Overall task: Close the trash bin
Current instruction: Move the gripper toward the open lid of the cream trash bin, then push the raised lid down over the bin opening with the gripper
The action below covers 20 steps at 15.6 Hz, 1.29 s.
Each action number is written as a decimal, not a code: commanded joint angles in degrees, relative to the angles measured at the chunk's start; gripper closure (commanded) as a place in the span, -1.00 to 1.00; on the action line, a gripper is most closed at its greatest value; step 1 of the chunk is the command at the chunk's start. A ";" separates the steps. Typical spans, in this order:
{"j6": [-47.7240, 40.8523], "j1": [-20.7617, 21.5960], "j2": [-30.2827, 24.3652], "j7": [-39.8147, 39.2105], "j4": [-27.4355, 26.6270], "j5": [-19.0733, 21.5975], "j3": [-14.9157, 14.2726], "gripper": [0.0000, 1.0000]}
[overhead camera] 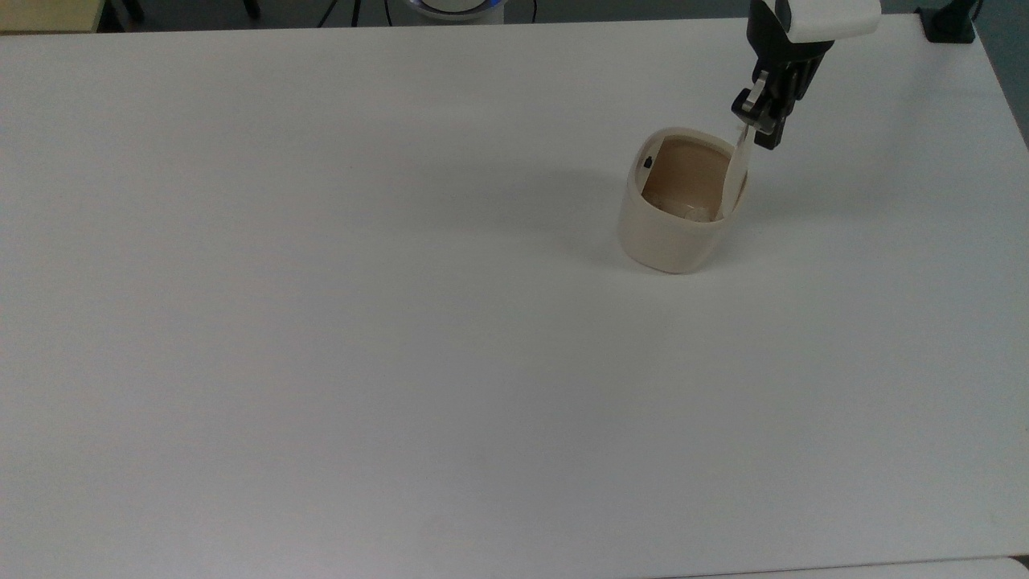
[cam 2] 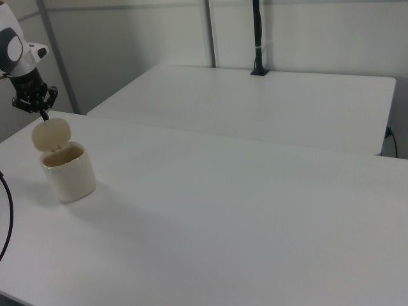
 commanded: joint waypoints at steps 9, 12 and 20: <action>-7.73 0.02 -0.20 -7.17 -0.27 -4.27 -0.97 1.00; -11.17 0.02 -0.12 -9.30 -0.44 -4.36 -0.97 1.00; -10.56 -0.59 2.70 -9.92 -2.82 -6.03 -1.23 1.00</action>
